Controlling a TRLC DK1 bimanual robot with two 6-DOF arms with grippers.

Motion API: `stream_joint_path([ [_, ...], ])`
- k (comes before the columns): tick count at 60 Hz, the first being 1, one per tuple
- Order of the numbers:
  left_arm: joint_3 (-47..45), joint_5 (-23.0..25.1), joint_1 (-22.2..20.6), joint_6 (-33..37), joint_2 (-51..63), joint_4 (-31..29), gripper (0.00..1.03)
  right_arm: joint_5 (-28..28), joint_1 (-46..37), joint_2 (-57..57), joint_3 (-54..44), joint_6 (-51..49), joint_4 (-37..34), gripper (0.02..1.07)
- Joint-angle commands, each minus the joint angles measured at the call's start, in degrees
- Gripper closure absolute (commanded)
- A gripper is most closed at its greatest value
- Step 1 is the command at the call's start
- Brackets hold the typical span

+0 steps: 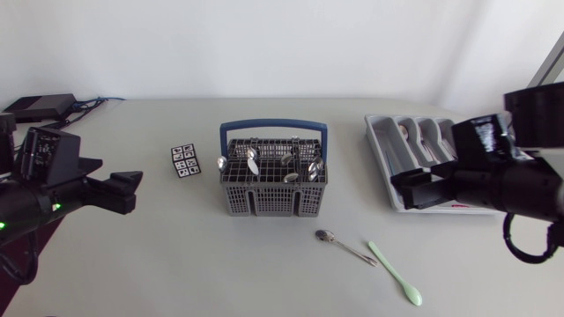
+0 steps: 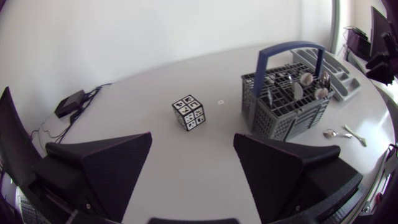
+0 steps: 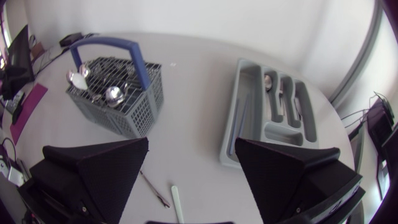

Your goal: Transfer all utensils from the basket to the drawer tray.

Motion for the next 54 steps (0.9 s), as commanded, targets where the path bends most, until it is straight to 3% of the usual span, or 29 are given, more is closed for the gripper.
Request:
stream_joint_path([
  [1, 1.4, 2.5, -1.1, 2.5, 1.8, -1.4, 0.10, -1.5, 2.8, 6.1, 2.4, -4.4, -2.1, 0.07],
  [11, 0.4, 6.8, -1.7, 5.0, 2.6, -3.8, 0.10, -3.5, 8.1, 16.0, 5.0, -15.9, -5.7, 0.07],
  [19, -1.7, 6.9, -2.3, 6.8, 0.3, -4.3, 0.10, -8.4, 8.9, 20.2, 4.6, -21.1, -2.4, 0.11],
  [32, -3.1, 6.9, -4.3, 7.5, -2.8, -5.5, 0.10, -11.8, 8.8, 29.6, 8.0, -28.0, -5.6, 0.13],
  [35, -3.5, 6.9, -5.2, 7.9, -3.4, -5.7, 0.10, -12.0, 8.9, 31.2, 8.3, -29.6, -5.6, 0.18],
  [45, -4.0, 6.9, -6.7, 8.4, -4.9, -6.7, 0.10, -11.8, 9.0, 35.8, 9.9, -32.9, -6.2, 0.19],
  [54, -4.6, 6.9, -6.7, 8.4, -5.9, -6.9, 0.10, -11.6, 9.1, 40.3, 11.8, -34.8, -8.0, 0.31],
])
